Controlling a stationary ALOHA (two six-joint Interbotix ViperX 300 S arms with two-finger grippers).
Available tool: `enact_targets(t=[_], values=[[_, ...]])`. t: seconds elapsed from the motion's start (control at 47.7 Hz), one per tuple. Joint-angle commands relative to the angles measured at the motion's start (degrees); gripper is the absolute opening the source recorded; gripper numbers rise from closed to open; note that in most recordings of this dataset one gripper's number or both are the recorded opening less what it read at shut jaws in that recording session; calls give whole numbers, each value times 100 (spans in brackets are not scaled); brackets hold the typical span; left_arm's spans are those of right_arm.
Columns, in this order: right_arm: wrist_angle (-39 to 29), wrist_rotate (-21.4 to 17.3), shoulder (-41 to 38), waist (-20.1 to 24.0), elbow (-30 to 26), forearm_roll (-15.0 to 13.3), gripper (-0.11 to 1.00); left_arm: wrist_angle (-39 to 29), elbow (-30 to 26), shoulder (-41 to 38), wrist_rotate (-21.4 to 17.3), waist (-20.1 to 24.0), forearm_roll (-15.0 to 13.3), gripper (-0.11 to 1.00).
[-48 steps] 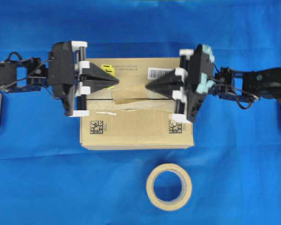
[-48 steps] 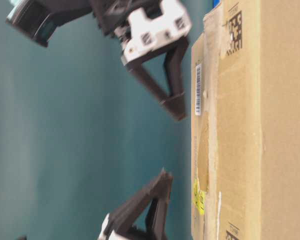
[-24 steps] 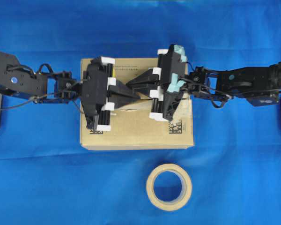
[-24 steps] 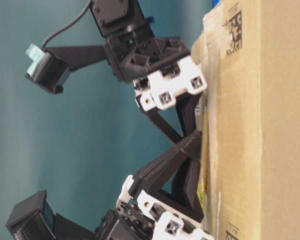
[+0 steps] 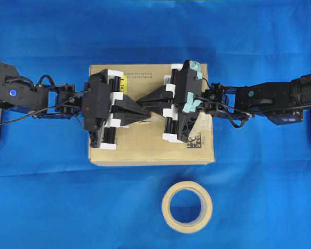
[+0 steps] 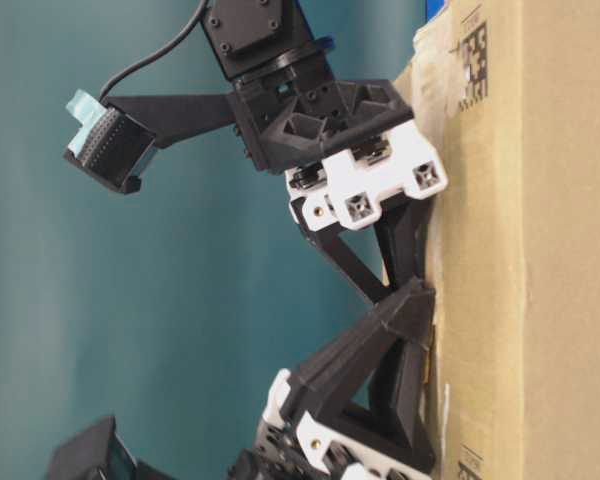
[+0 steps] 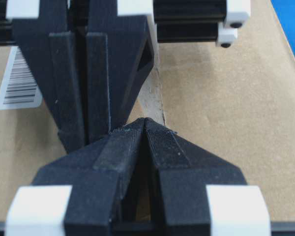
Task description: Apply tape along the seams of the closed cardboard box to seal it securely.
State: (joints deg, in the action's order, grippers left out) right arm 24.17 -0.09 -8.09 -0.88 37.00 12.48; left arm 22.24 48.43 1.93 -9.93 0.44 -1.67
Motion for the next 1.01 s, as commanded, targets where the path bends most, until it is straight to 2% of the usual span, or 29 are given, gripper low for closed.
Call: enact_targets(t=[0.0,0.377,0.649,0.796,0.985], values=[[-9,-9,44,167,26,35,-1,35,53,53,70,18,0,0],[-35,-26,105,510,299,149,-1,62,439,211,114,-88,-9,0],[149,-26,378,563,773,378,-1,229,826,466,123,-132,-9,0],[202,-18,536,563,870,404,-1,185,826,580,114,-167,-9,0],[70,176,1099,545,835,378,-1,-229,527,1160,105,-167,-9,0]])
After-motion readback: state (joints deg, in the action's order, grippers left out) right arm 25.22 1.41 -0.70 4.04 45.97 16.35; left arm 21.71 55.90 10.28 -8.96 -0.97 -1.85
